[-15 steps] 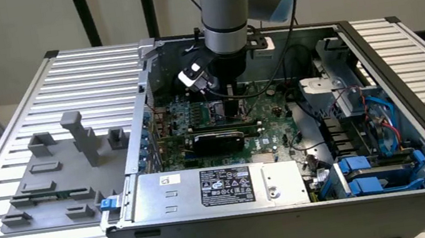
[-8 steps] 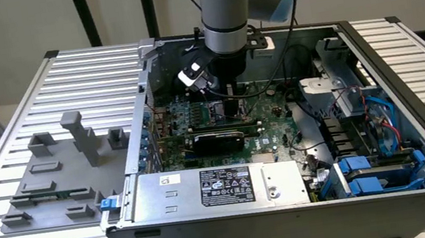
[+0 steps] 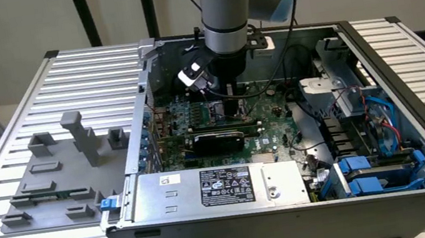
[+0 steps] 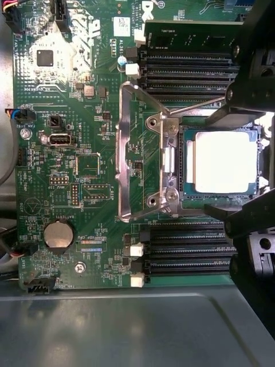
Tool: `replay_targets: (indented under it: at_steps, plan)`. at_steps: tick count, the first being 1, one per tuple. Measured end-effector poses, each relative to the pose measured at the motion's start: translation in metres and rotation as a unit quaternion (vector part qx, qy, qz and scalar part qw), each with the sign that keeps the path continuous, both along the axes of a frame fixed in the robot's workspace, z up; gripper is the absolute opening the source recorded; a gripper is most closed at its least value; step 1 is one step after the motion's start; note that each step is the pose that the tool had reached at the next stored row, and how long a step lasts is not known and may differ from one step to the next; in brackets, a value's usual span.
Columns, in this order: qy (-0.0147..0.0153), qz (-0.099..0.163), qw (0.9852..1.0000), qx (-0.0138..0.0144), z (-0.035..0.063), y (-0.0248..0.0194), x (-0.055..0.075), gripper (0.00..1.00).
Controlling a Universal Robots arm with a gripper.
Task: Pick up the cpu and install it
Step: 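Place the cpu into insertion slot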
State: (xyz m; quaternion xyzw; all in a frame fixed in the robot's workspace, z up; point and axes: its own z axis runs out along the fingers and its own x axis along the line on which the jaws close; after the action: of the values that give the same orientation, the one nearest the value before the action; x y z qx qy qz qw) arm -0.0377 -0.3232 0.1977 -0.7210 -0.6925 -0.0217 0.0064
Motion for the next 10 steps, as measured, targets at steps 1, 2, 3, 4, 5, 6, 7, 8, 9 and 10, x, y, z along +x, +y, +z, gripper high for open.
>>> replay_targets:
  at_steps: [1,2,3,4,5,6,7,8,9,10]
  plan:
    - [0.0003,0.000,1.0000,0.0021,0.0002,-0.0001,-0.0001,0.63]
    - [0.0002,0.000,1.0000,0.0039,0.0001,0.0000,-0.0001,0.63]
    - [0.0001,0.000,1.0000,0.0041,0.0000,0.0001,-0.0001,0.63]
    - [0.0002,0.000,1.0000,0.0043,-0.0001,0.0001,0.0000,0.63]
    - [0.0003,0.000,1.0000,0.0044,-0.0002,0.0000,0.0001,0.63]
    - [0.0003,0.000,1.0000,0.0045,-0.0002,-0.0001,0.0003,0.63]
    - [0.0004,0.000,1.0000,0.0045,-0.0002,-0.0001,0.0006,0.63]
    - [0.0005,0.000,1.0000,0.0044,-0.0002,-0.0002,0.0011,0.63]
    - [0.0005,0.000,1.0000,0.0045,-0.0002,-0.0003,0.0020,0.63]
    - [0.0006,0.000,1.0000,0.0044,-0.0002,-0.0004,0.0028,0.63]
